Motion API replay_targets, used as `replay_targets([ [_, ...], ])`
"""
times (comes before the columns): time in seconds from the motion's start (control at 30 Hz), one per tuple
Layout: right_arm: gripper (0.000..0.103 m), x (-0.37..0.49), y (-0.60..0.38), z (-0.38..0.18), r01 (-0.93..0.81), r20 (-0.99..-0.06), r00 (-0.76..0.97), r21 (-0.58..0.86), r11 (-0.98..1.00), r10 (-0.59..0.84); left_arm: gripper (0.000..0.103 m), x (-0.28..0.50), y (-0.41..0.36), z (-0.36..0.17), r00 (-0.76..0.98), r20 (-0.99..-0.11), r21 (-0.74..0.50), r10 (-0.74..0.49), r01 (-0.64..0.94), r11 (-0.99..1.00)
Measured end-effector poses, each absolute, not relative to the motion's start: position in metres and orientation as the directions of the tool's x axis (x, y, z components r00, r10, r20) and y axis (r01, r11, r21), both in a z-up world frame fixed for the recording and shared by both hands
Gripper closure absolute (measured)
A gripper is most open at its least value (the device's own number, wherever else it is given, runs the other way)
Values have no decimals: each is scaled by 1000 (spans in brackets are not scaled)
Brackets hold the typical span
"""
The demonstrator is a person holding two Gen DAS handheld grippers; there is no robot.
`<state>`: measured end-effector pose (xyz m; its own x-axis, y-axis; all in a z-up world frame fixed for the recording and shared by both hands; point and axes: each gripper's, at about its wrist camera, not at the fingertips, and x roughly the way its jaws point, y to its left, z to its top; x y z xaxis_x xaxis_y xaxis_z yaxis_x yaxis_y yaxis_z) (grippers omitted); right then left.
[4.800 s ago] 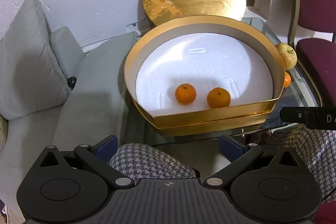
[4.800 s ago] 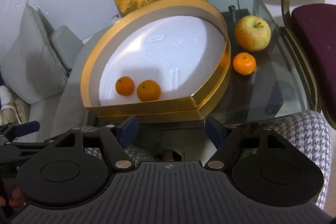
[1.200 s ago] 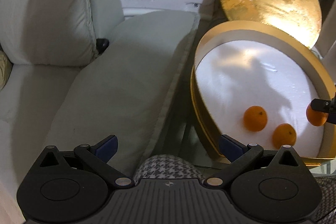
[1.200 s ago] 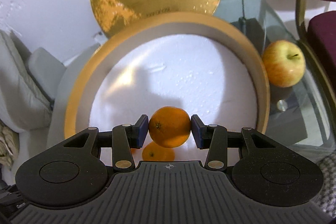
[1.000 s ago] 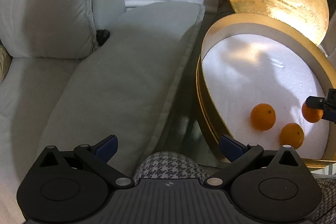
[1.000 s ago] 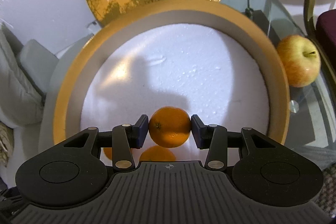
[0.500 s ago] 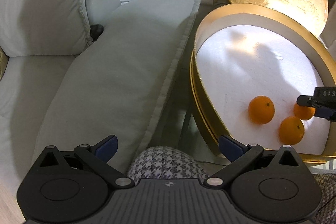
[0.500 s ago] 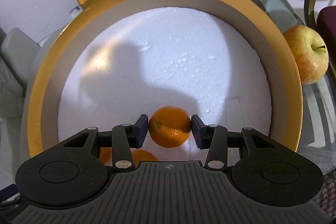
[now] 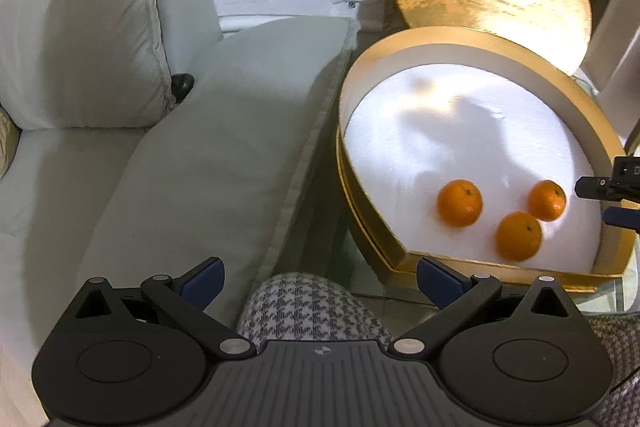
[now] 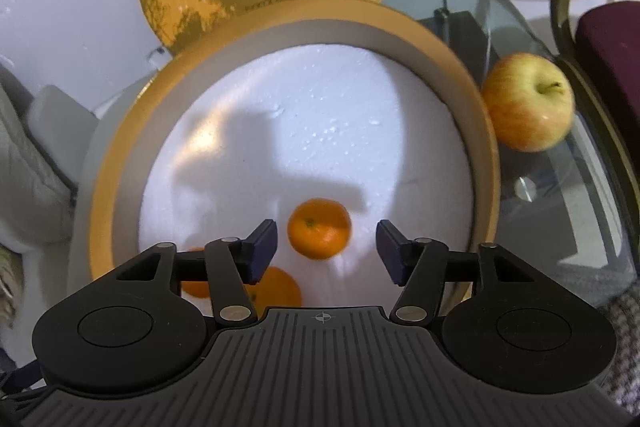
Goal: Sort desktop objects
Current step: 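Carry the mandarin with the right tool onto the foam and open it, then pull the open right tool back out of the box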
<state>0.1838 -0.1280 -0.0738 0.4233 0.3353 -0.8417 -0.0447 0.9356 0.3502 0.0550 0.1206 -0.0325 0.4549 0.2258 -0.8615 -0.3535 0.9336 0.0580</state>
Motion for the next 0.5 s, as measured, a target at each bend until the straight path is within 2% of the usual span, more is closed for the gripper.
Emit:
replay_targets([
  [0.07,36,174,-136,-67,-49,-833,429,366,929,350,1,51,115,-29,464,-857,58,223,-343,938],
  [0.5,27,110,-178,-40,-73,-795,466,402,912,388,1,20,74,-4,531,-819,78,215,-268,960],
])
